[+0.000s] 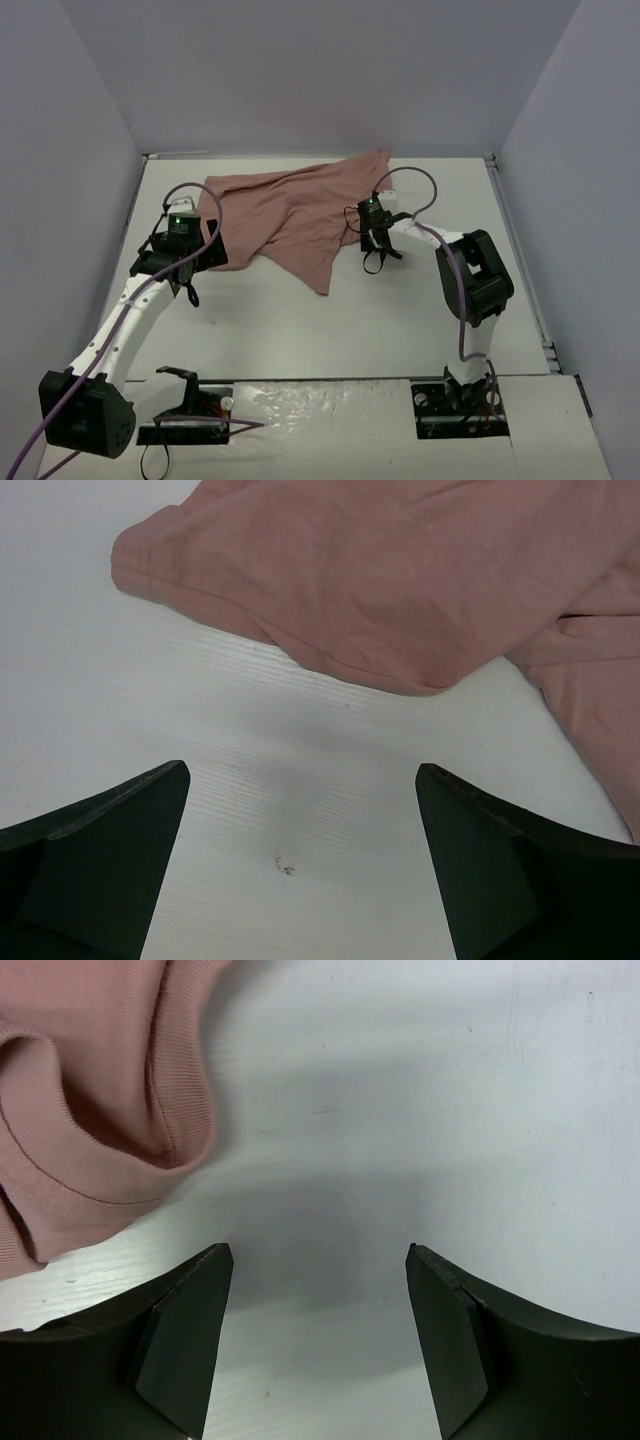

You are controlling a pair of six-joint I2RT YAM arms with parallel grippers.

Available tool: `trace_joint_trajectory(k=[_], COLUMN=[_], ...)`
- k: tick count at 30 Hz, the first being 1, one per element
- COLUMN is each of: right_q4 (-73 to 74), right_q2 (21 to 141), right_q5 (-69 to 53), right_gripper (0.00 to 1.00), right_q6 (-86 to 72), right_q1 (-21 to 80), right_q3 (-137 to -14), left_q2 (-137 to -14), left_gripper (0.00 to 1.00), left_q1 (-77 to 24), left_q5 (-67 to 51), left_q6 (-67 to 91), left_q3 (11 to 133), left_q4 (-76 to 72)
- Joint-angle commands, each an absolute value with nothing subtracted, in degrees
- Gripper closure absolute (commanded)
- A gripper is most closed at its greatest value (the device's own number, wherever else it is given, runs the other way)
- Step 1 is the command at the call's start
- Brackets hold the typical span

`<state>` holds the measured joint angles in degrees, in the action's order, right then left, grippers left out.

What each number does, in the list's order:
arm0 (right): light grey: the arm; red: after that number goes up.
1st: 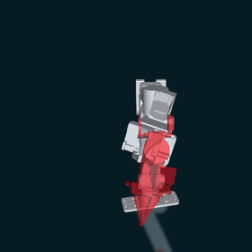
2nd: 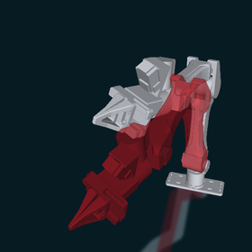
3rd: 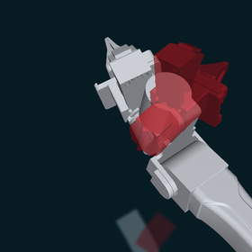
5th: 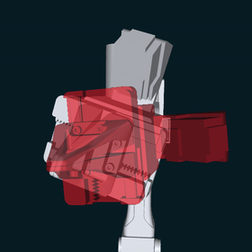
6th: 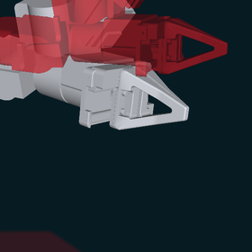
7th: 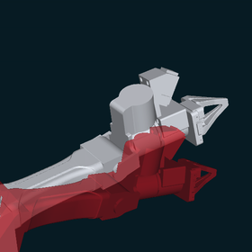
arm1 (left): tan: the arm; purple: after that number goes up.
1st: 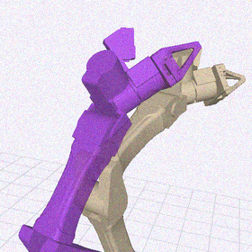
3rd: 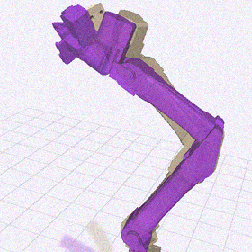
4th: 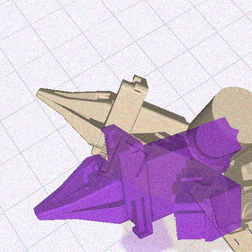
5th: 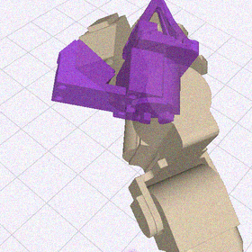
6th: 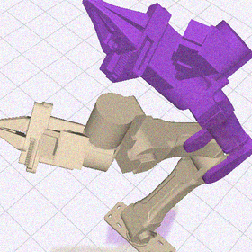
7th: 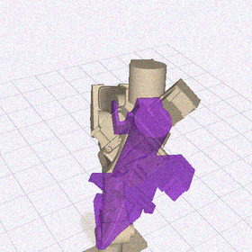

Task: Fold and stack the t-shirts
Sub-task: Flatten out the tshirt

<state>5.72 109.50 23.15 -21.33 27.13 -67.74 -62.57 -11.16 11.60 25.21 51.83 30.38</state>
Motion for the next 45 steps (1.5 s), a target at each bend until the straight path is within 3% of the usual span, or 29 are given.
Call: trace_joint_trajectory(k=[1,10,18,32,40,45], right_q4=[6.5,6.5,6.3,6.3,6.4,6.4], right_q2=[102.9,93.3,91.0,90.3,91.7,91.9], right_q5=[19.0,11.6,10.2,8.0,7.6,7.5], right_gripper=[0.33,0.33,0.32,0.32,0.32,0.32], right_q6=[-19.3,-22.1,-20.5,-18.7,-18.5,-18.6], right_q1=[27.3,33.2,36.6,36.9,36.9,37.0], right_q3=[-69.0,-63.8,-62.1,-59.3,-59.8,-59.6], left_q2=[-64.5,-75.0,-86.0,-95.1,-97.8,-97.7], left_gripper=[0.04,0.26,0.28,0.37,0.47,0.61], left_q1=[-9.3,4.2,13.4,15.8,15.9,16.2], left_q5=[12.1,13.3,9.1,7.6,7.5,7.4], left_q6=[28.2,38.4,46.1,49.6,51.6,52.2], left_q3=[52.5,54.9,58.4,63.4,62.7,62.2], left_q4=[26.5,25.5,21.1,15.9,14.9,14.9])
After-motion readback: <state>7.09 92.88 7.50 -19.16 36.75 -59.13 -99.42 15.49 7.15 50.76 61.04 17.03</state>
